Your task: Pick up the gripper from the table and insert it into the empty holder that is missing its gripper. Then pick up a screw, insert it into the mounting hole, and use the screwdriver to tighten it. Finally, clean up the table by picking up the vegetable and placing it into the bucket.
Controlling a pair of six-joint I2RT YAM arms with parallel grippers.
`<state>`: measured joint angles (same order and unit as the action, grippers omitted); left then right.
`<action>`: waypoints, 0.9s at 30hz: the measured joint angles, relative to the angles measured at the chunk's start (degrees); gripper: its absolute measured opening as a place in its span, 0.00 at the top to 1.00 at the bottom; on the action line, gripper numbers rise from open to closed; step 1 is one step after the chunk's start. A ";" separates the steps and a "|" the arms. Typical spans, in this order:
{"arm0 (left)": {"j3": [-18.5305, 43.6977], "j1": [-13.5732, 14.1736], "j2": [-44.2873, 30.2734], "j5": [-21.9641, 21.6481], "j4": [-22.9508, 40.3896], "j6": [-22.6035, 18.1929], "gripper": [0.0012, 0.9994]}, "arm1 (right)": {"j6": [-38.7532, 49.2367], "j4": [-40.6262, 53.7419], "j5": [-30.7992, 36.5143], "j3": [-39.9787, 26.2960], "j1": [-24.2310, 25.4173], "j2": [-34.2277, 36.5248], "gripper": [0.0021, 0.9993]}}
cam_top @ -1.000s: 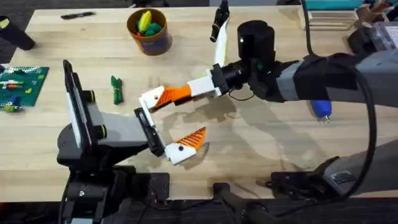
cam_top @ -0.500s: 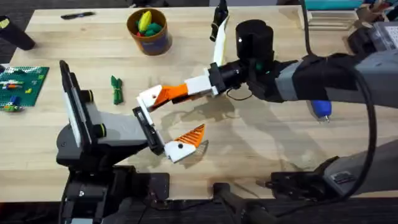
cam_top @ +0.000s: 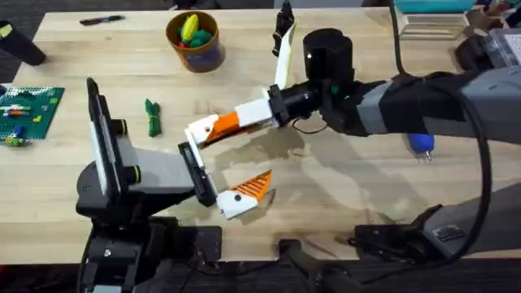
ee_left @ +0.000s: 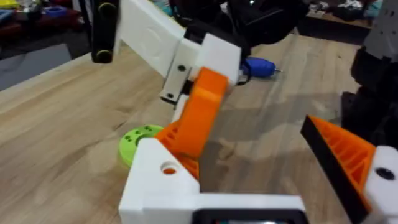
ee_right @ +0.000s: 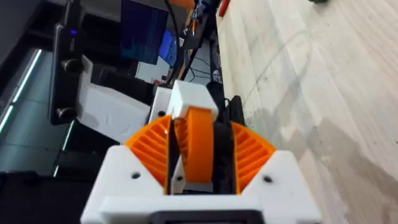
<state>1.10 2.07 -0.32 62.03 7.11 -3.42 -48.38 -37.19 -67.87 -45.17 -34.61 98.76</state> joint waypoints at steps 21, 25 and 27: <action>0.00 0.06 0.00 1.21 0.15 -0.28 0.01 | 3.60 2.42 0.63 -0.07 12.23 0.00 0.24; 0.00 0.06 0.00 1.21 0.15 -0.28 0.01 | 9.45 10.90 1.98 -0.17 17.02 0.00 0.24; 0.00 0.06 0.00 1.21 0.15 -0.28 0.01 | 13.24 16.94 3.82 -0.31 19.37 0.00 0.25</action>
<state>1.10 2.13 -0.32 63.24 7.27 -3.70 -35.14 -20.25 -64.05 -45.47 -15.24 98.76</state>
